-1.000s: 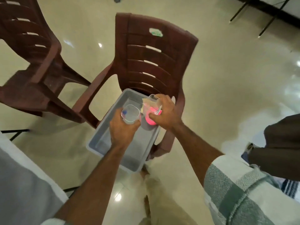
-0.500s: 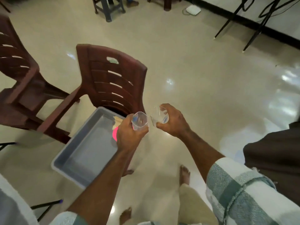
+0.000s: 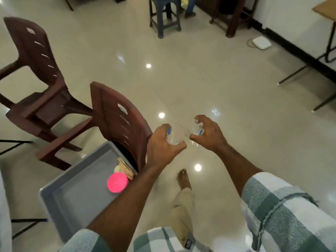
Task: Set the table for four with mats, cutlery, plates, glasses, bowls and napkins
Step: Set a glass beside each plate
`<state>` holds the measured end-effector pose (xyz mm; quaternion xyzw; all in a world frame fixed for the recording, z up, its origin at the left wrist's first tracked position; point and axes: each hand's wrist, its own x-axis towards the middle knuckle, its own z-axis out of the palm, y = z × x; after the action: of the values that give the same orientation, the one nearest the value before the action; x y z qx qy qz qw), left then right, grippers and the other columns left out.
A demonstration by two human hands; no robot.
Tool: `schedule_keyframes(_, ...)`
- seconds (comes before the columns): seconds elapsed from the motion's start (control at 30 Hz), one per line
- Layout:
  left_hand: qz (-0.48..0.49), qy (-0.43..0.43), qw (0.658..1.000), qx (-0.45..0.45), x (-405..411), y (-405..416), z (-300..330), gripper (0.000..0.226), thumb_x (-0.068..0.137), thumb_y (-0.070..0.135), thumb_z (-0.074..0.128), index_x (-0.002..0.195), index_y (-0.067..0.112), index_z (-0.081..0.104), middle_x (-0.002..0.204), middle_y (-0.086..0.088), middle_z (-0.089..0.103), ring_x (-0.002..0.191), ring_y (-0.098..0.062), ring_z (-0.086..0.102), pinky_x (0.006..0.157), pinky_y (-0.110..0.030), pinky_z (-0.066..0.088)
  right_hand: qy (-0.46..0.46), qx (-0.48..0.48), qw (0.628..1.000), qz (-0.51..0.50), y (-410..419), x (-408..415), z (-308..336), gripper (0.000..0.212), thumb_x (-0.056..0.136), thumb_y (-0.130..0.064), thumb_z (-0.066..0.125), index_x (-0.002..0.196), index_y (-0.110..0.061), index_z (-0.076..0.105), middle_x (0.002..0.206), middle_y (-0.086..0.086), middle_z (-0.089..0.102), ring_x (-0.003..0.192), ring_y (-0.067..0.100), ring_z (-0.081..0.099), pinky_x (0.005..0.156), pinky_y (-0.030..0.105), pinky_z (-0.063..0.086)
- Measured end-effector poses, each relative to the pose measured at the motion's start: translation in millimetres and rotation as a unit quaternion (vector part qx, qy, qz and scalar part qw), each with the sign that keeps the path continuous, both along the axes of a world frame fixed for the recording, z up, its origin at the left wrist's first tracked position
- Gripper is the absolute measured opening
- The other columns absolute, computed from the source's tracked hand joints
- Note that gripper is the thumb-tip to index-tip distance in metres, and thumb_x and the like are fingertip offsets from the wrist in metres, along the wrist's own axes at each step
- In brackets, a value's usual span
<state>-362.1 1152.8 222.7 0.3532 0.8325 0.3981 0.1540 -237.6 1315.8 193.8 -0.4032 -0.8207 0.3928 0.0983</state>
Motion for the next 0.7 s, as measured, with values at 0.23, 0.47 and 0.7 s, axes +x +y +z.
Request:
schedule_keyframes(0.23,0.065,0.003,0.997,0.052,-86.5,161.2,12.4,0.065,0.062,0.047,0.084,0.115,0.017,0.06,0.102,0.006,0.062,0.09,-0.014,0.06,0.075,-0.032,0.054,-0.007,0.015,0.999,0.04,160.9,-103.0,9.9,0.073,0.069,-0.038,0.083,0.133,-0.025,0.052,0.123,-0.008,0.061,0.103,0.016,0.061,0.091,0.033,0.052)
schedule_keyframes(0.47,0.251,0.0,0.968,0.028,-229.2,216.1,19.1,0.061,0.061,0.043,0.087,0.112,0.023,0.061,0.101,0.011,0.062,0.089,-0.015,0.061,0.077,-0.03,0.048,0.02,0.01,0.986,0.164,265.6,-265.0,28.1,0.071,0.066,-0.035,0.085,0.129,-0.024,0.055,0.119,-0.01,0.062,0.1,0.012,0.06,0.09,0.027,0.048)
schedule_keyframes(0.7,0.385,0.043,0.922,0.028,-351.6,230.7,26.2,0.054,0.063,0.031,0.09,0.108,0.018,0.063,0.095,0.005,0.066,0.081,-0.013,0.061,0.074,-0.027,0.05,0.066,0.009,0.938,0.34,308.2,-461.5,44.9,0.072,0.065,-0.039,0.082,0.131,-0.028,0.053,0.119,-0.013,0.061,0.099,0.011,0.059,0.087,0.026,0.045)
